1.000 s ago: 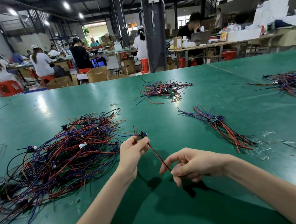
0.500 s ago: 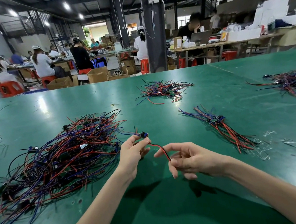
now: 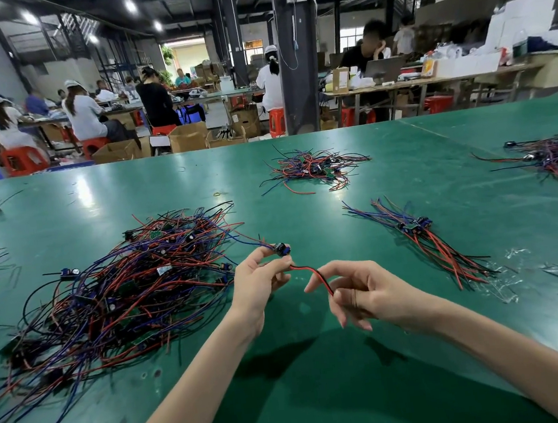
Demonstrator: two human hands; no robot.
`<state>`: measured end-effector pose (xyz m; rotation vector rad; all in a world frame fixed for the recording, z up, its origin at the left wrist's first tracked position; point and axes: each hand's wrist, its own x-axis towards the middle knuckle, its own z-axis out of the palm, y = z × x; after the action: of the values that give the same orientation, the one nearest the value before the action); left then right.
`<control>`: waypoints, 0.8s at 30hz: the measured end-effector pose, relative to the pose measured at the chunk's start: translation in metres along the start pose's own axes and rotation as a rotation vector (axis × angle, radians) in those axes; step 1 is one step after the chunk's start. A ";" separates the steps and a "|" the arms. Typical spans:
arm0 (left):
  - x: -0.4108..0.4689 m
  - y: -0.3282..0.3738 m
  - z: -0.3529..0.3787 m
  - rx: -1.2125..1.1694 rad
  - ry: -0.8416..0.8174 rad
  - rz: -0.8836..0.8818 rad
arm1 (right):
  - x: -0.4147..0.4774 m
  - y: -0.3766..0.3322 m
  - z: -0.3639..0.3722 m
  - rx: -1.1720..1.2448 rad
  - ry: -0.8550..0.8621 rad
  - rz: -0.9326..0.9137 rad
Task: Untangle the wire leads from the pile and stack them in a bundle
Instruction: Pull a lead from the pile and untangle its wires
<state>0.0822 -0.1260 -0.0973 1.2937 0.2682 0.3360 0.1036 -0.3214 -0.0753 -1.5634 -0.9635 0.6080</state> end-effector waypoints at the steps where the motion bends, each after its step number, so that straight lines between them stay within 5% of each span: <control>1: 0.000 -0.001 0.000 0.004 0.004 -0.006 | 0.000 0.000 0.000 -0.001 -0.021 0.009; 11: -0.002 -0.002 0.003 0.107 -0.012 -0.018 | 0.001 0.004 -0.004 0.060 0.022 -0.020; 17: -0.001 0.007 -0.002 -0.096 0.031 -0.032 | 0.002 0.006 -0.015 0.114 -0.201 0.324; 24: -0.009 0.017 0.007 -0.171 -0.107 0.003 | 0.007 0.010 -0.020 0.248 -0.126 0.588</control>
<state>0.0753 -0.1318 -0.0786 1.1400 0.1434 0.2847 0.1259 -0.3264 -0.0802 -1.5917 -0.4799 1.1999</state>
